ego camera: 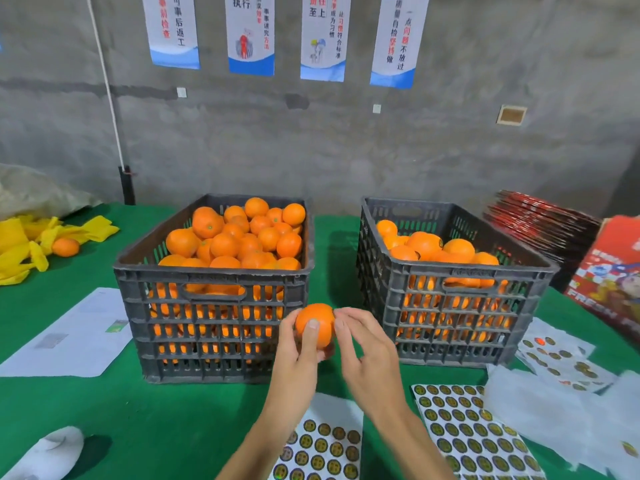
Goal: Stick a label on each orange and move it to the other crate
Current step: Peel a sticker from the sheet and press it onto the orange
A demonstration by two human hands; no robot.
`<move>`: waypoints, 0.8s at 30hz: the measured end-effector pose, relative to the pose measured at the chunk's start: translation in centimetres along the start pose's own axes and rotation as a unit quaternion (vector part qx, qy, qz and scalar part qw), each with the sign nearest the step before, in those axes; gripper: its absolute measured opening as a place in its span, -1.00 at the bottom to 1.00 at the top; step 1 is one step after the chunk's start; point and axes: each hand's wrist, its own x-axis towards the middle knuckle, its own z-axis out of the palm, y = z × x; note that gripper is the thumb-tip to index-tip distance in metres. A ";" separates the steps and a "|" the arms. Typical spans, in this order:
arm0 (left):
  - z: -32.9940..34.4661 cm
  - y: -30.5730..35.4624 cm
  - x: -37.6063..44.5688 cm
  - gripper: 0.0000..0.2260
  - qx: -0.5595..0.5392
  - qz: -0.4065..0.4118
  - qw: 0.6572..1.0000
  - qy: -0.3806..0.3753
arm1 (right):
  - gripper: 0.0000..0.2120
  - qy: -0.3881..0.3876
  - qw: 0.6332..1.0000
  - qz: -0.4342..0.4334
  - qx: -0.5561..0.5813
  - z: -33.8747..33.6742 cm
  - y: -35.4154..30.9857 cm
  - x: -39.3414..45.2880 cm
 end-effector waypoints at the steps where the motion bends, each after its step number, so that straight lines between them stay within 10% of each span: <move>1: 0.9 0.6 0.8 -0.62 0.005 0.003 1.000 -0.006 | -0.71 -0.007 1.000 -0.006 -0.025 -0.8 0.0 0.7; 8: 8.2 5.5 6.8 -0.68 0.079 0.067 0.994 -0.016 | -0.34 -0.012 0.987 0.037 -0.157 -5.4 1.9 6.7; 14: 12.6 9.6 12.5 -0.45 0.130 0.087 0.983 -0.100 | -0.47 0.028 0.987 0.090 -0.126 -8.6 4.7 13.8; 24: 6.2 10.8 17.3 -0.62 0.299 0.149 0.942 -0.036 | -0.57 0.031 0.958 0.180 -0.222 -10.0 10.3 18.6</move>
